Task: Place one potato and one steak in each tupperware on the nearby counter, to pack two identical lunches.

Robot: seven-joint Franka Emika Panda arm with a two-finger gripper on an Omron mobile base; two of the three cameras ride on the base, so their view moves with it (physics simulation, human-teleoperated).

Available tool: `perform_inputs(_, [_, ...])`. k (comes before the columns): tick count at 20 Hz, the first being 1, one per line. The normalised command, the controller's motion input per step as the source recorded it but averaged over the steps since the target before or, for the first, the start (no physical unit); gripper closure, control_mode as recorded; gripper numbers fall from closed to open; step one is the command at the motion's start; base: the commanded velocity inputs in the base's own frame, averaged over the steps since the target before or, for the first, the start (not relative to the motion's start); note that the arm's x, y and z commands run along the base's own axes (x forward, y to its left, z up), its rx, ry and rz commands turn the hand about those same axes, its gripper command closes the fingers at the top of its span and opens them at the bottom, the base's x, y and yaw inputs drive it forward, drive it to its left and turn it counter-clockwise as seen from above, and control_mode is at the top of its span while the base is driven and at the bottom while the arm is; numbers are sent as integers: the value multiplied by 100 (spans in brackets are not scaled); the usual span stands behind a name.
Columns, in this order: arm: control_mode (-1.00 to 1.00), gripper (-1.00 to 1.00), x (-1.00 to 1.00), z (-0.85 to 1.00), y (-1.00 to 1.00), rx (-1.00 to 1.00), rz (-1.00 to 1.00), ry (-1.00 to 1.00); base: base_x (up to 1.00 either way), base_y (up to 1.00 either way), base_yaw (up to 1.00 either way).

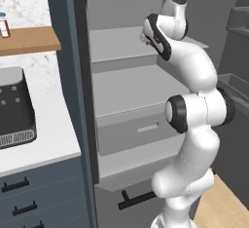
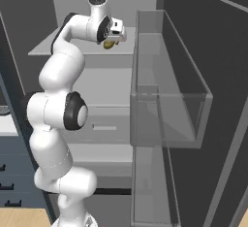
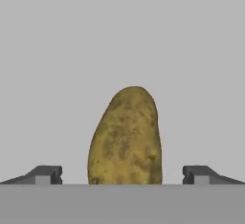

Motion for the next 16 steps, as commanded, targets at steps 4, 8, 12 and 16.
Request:
perform_inputs(4, [-100, -100, 21, -26, 0, 0, 0, 0, 0, 0, 0])
perform_inputs(8, [-100, -100, 1, -10, 0, 0, 0, -3, 0, 0, 0])
perform_inputs(12, [-100, 100, 0, -2, 0, 0, 0, 0, 0, 0, 0])
perform_inputs(16, [-100, 100, 0, 0, 0, 0, 0, 0, 0, 0, 0])
